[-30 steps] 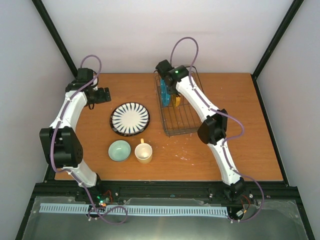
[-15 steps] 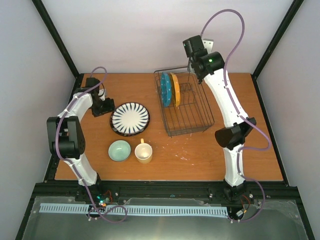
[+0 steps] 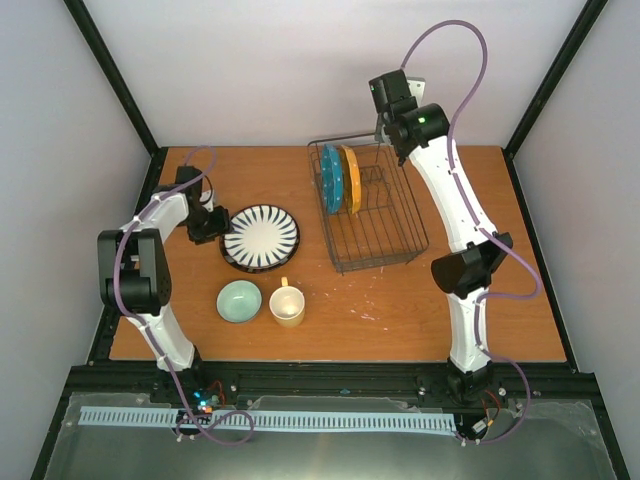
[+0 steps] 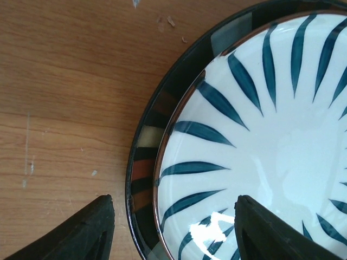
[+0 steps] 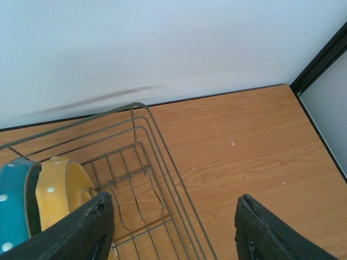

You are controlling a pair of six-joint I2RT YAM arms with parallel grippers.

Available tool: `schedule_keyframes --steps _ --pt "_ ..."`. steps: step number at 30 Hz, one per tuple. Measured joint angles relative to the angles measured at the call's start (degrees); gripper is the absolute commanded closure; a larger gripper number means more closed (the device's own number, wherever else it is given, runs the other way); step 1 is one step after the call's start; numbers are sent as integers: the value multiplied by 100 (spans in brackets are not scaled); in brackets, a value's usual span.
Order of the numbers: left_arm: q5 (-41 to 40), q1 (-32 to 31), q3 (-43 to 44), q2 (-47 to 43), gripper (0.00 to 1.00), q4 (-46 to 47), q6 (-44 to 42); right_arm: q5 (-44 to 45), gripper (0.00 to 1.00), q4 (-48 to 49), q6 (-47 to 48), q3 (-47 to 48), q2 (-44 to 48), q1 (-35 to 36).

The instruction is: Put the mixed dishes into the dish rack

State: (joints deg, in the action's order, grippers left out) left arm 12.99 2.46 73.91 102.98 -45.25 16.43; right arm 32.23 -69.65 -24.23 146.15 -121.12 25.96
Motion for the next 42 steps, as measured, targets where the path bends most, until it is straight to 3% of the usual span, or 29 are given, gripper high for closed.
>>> schedule_keyframes --steps 8,18,27,42 --pt "229 0 -44 122 48 101 92 -109 39 50 68 -83 0 -120" --pt "564 -52 -463 157 48 457 219 -140 39 52 87 -162 0 -122" --pt "717 -74 -629 155 55 748 286 -138 40 50 87 -188 0 -122" --pt "977 -188 -1016 240 77 1453 308 -166 40 48 87 -367 0 -122"
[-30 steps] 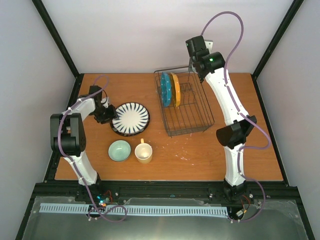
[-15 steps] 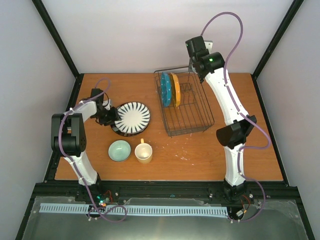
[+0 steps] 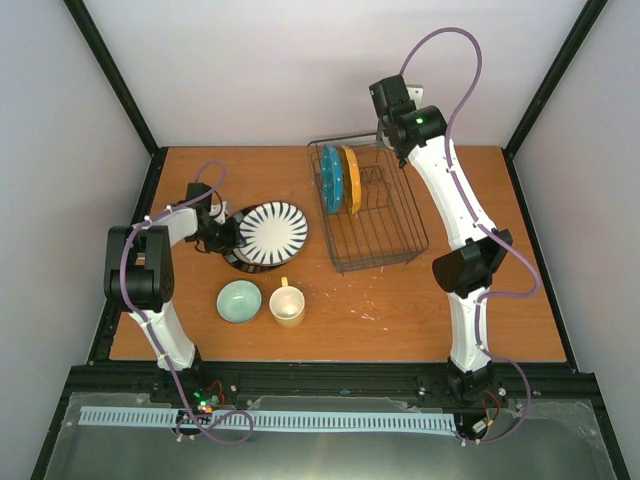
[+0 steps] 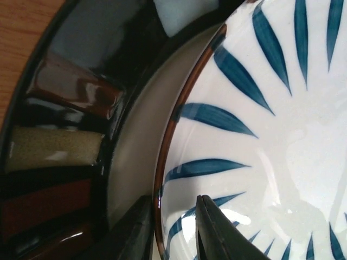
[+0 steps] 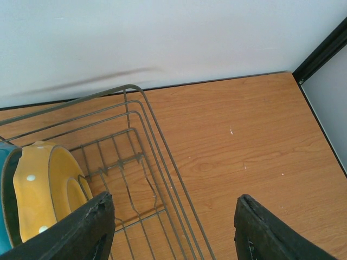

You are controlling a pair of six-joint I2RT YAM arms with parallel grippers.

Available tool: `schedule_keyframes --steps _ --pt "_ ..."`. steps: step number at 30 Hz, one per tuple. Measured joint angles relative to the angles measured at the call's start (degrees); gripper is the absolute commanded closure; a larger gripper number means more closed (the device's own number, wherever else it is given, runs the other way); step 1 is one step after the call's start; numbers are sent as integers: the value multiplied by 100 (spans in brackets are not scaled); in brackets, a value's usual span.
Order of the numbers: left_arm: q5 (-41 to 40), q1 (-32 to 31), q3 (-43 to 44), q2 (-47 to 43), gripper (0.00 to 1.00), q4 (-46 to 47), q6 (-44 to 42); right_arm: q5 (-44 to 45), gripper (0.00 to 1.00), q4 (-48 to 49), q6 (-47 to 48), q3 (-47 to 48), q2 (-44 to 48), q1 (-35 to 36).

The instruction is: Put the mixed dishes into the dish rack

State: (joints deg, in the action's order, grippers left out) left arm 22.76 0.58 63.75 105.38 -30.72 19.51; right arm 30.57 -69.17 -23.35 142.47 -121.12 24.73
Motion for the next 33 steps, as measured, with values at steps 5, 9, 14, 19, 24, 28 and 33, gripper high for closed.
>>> schedule_keyframes --steps 5,9,14,19,24,28,33 --pt "-9 7 -33 22 92 79 -9 -20 40 0 0 -4 0 0" --pt "96 55 -35 42 99 153 20 -31 41 0 0 -4 0 0" --pt "181 66 -17 85 99 219 -26 -81 41 2 0 -15 0 0" --pt "267 63 39 129 99 243 -184 -138 41 44 24 -20 0 0" --pt "361 61 63 153 99 282 -317 -269 42 245 87 -59 2 0" --pt "501 63 175 282 99 354 -525 -452 43 413 146 -90 2 -2" --pt "691 103 227 376 99 472 -767 -1060 43 841 317 -376 160 -2"
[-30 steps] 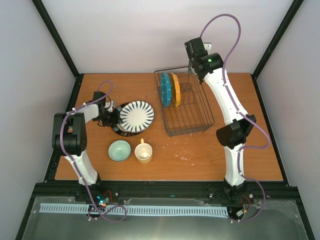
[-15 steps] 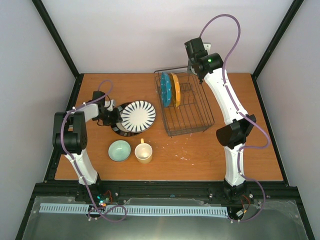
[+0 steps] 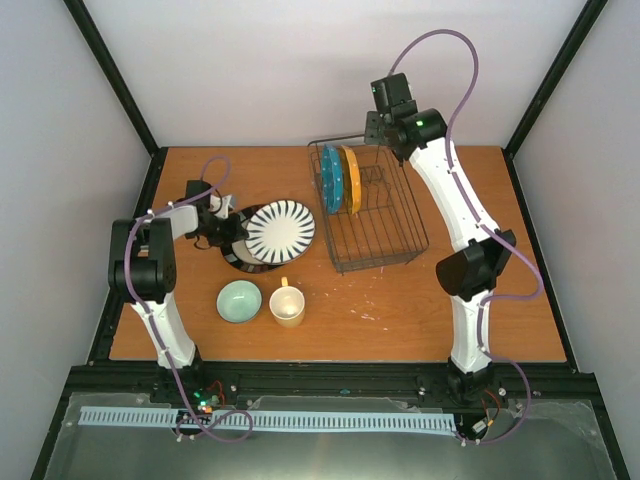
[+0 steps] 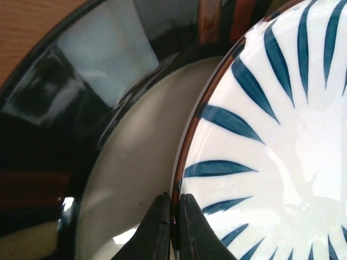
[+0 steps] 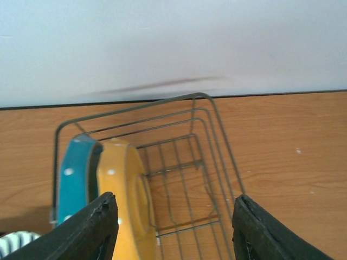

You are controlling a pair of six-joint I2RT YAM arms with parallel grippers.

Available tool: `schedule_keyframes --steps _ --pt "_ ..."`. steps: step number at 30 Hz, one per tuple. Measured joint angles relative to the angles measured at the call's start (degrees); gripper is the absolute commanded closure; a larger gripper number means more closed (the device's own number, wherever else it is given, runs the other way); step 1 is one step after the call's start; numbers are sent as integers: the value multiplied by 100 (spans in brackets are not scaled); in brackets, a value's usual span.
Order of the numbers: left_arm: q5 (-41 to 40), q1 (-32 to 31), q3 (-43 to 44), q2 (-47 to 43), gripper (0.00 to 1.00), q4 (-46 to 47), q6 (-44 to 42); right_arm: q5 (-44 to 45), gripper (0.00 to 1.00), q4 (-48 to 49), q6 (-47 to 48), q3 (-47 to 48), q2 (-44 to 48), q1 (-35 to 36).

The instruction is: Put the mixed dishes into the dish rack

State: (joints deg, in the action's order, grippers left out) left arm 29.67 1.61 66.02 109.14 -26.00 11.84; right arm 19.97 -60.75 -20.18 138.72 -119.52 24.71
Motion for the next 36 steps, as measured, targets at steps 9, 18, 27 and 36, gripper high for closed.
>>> schedule_keyframes --steps 9,18,27,36 --pt "254 538 173 63 99 -59 -487 -1338 43 511 227 -199 133 0" --pt "214 898 791 195 100 -146 -990 -3060 40 772 402 -199 96 -4" --pt "721 887 852 452 99 -155 -1167 -5222 37 907 496 -197 -507 -2" --pt "1110 887 1113 409 99 -168 -1241 -6100 37 960 619 -229 -933 109"
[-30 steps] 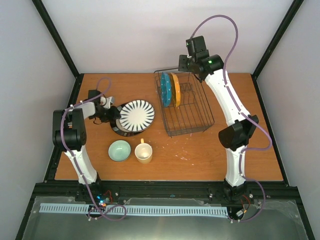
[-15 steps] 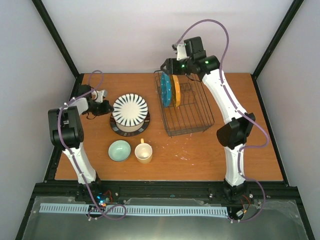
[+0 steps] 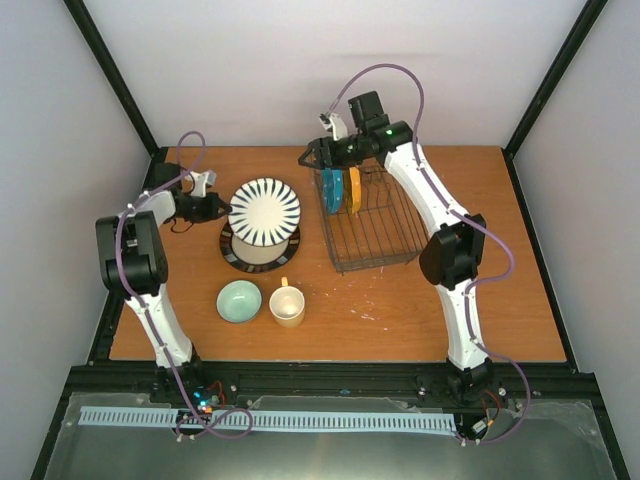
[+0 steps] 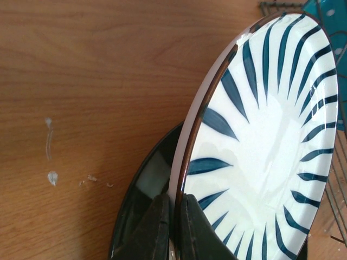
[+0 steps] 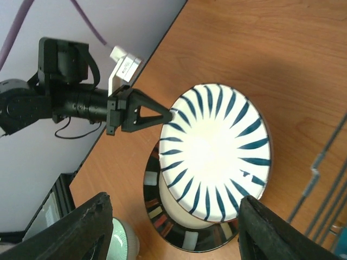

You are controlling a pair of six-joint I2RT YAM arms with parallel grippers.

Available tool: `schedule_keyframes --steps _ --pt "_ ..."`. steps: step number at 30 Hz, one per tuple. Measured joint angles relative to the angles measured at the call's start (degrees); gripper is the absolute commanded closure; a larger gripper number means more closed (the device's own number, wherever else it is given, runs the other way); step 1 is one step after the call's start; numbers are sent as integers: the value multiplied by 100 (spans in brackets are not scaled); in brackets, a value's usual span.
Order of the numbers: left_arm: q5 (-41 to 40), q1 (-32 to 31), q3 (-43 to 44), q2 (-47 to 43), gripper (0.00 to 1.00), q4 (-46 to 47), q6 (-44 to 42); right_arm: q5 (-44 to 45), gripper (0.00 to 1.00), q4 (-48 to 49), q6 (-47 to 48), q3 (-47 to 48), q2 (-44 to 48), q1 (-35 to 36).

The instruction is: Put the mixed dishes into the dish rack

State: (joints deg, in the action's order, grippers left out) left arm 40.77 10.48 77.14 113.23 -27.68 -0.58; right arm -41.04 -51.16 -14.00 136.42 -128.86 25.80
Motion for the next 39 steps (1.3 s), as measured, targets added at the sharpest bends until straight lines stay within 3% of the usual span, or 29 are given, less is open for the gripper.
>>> schedule_keyframes --steps 16,30,39 --pt "271 0 48 -850 99 -326 -144 -42 38 -7 243 -162 -157 501" --pt "275 0 433 -1187 99 -774 -293 640 38 -72 284 -162 -162 520" --pt "282 -2 601 -1526 99 -966 -295 625 38 -85 282 -162 -195 520"
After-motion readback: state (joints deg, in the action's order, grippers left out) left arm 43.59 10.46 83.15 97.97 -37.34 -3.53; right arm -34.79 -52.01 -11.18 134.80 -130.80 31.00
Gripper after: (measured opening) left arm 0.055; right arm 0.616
